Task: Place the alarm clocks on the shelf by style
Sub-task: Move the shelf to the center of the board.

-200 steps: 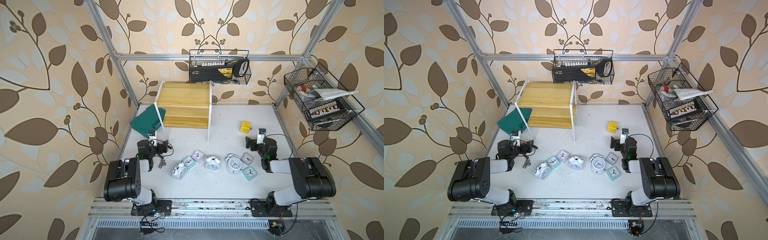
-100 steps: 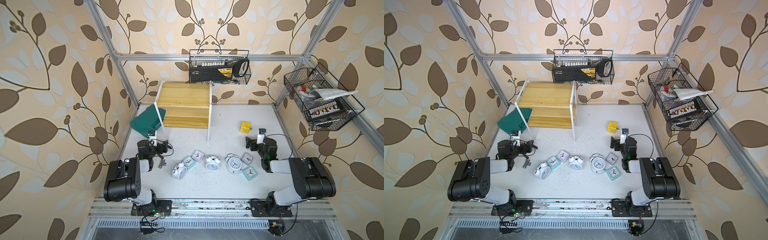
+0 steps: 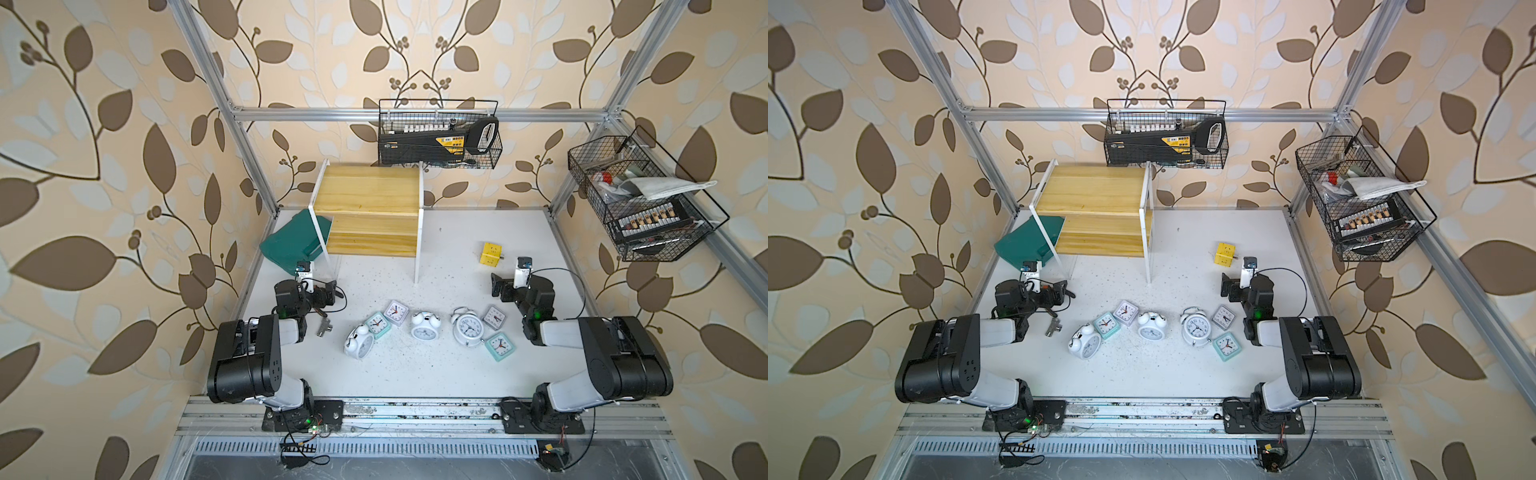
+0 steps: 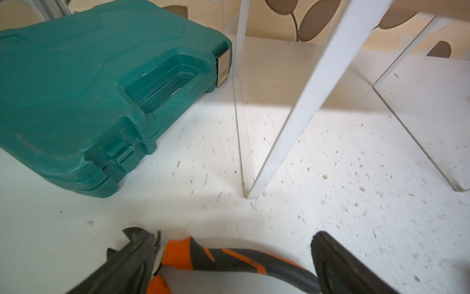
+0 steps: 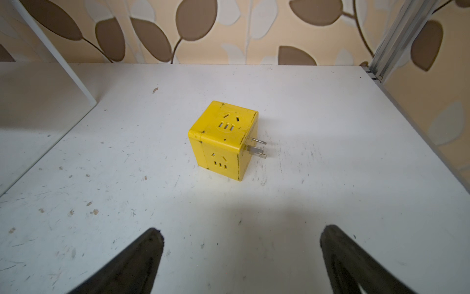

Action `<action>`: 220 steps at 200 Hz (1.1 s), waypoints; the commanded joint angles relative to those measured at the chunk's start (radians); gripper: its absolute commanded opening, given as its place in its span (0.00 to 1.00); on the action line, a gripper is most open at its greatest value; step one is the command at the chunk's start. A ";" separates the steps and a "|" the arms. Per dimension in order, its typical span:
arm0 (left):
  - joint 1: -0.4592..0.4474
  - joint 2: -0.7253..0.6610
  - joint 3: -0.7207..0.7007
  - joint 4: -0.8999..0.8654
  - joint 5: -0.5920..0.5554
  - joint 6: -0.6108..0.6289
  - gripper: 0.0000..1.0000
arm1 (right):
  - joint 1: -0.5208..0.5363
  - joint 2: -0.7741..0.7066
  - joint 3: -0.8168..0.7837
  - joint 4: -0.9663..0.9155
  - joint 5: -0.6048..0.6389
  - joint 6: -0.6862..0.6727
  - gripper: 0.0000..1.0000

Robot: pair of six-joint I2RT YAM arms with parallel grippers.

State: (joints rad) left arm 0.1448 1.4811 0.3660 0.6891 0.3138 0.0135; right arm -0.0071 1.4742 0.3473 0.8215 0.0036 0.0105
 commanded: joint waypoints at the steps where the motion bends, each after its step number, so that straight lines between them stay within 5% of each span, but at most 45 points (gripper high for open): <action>1: 0.007 -0.048 0.115 -0.174 -0.001 -0.005 0.99 | 0.017 -0.090 0.029 -0.088 -0.015 -0.027 0.99; 50: 0.007 -0.114 0.240 -0.470 0.058 0.064 0.99 | 0.154 -0.225 0.183 -0.440 -0.033 -0.074 0.99; 102: 0.012 -0.145 0.346 -0.752 0.149 0.180 0.99 | 0.359 -0.209 0.334 -0.651 -0.105 0.006 0.99; 150: 0.015 -0.146 0.432 -0.958 0.242 0.223 0.99 | 0.555 -0.166 0.377 -0.579 -0.042 0.091 0.99; 220: 0.015 -0.152 0.478 -1.109 0.307 0.234 0.99 | 0.609 -0.041 0.414 -0.335 0.044 0.264 0.99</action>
State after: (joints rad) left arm 0.1452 1.3590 0.8059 -0.3378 0.5629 0.2192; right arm 0.5888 1.3884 0.7124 0.3721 -0.0090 0.2020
